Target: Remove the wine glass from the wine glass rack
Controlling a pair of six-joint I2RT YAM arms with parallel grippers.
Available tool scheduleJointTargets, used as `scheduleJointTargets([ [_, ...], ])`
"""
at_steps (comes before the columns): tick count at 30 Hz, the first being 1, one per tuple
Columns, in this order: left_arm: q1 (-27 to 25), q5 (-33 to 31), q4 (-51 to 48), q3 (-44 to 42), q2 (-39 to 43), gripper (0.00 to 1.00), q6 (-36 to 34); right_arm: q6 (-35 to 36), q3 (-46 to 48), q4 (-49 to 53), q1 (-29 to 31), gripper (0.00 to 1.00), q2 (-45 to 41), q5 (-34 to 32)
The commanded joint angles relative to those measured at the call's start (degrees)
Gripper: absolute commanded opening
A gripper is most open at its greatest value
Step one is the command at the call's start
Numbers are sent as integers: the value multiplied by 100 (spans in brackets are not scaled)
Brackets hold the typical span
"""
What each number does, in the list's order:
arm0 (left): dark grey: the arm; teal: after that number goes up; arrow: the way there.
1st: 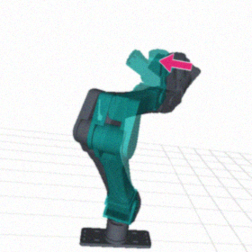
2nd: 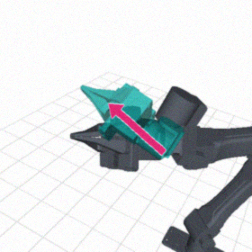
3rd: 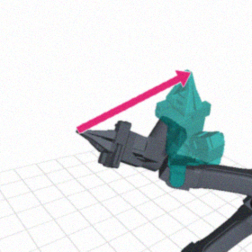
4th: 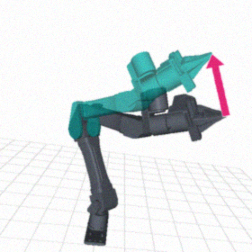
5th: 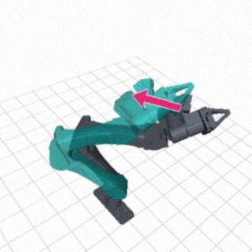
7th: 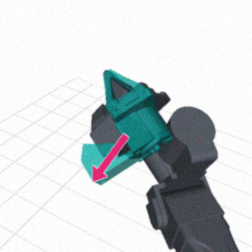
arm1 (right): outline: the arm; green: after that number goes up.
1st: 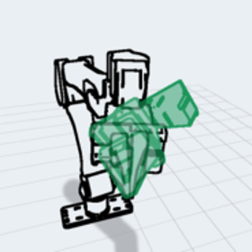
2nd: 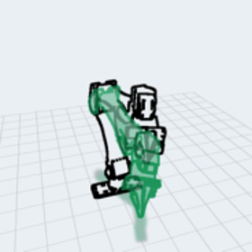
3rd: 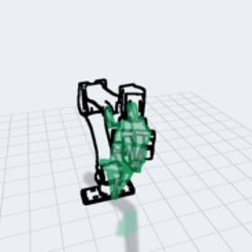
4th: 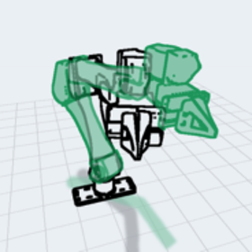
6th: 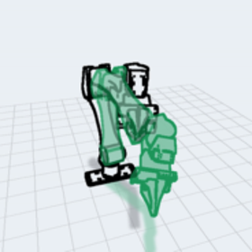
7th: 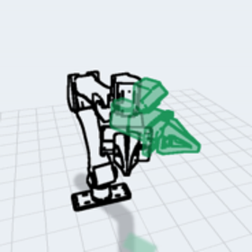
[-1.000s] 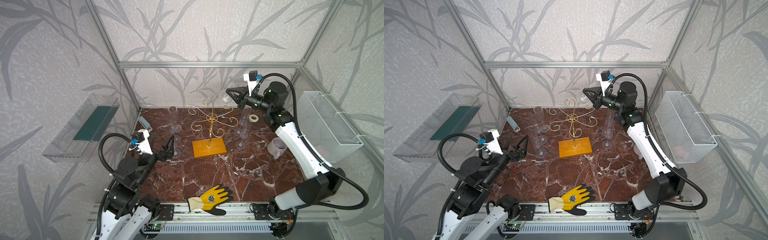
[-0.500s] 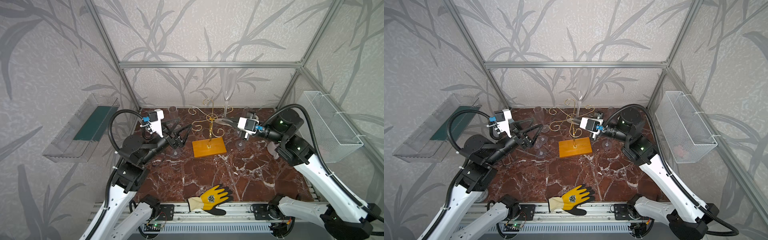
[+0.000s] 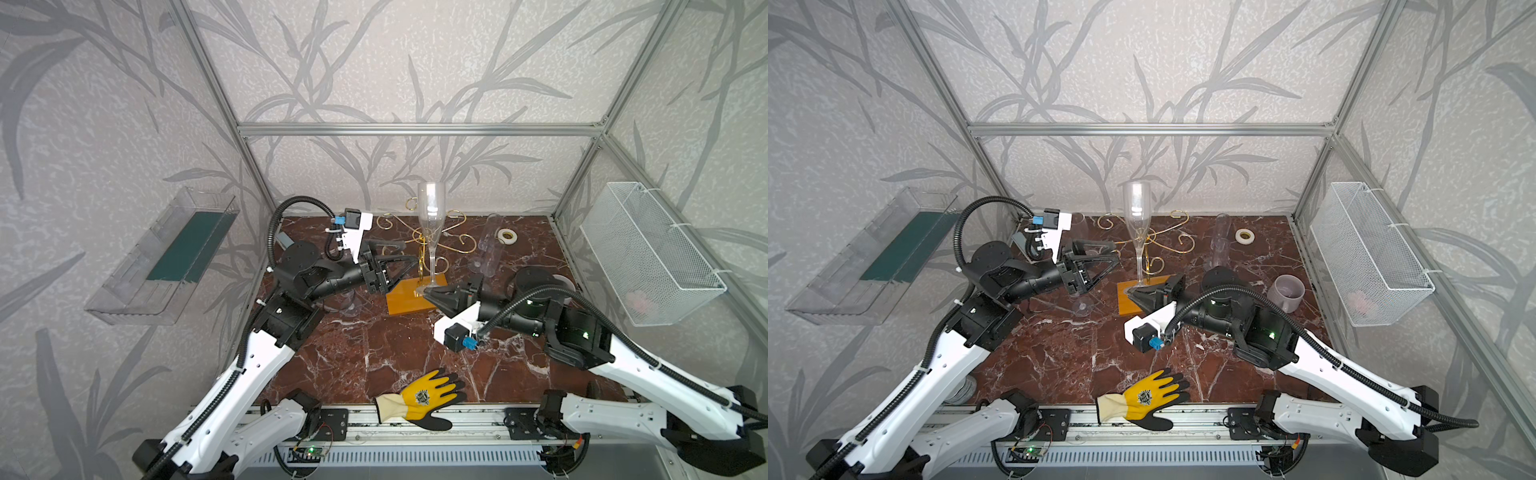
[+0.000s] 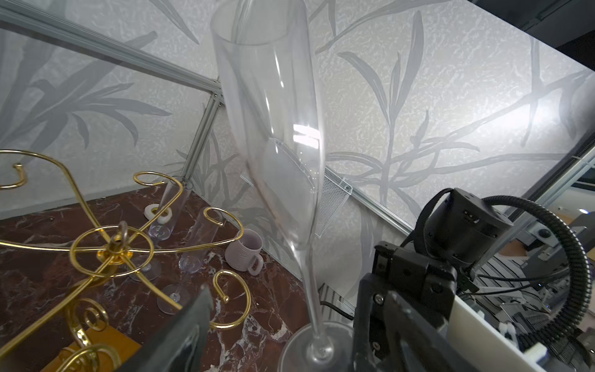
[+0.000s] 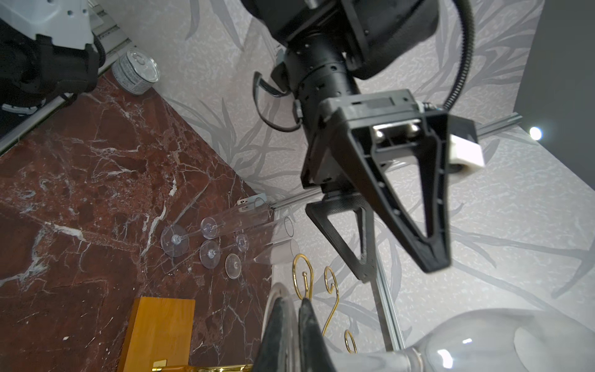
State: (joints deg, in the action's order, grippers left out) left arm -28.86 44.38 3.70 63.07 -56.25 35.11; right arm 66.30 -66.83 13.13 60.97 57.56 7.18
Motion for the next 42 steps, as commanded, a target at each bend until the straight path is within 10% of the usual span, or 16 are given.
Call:
scheduleJointTargets([
  [1,-161,527,-211,232,-163,84,5,490,44,-521,227,0,-105,-657],
  [33,-616,562,207,223,-488,0,208,1222,429,-1260,860,0,80,-1544],
  [42,-622,517,213,223,-450,0,185,1342,472,-1313,901,0,141,-1624],
])
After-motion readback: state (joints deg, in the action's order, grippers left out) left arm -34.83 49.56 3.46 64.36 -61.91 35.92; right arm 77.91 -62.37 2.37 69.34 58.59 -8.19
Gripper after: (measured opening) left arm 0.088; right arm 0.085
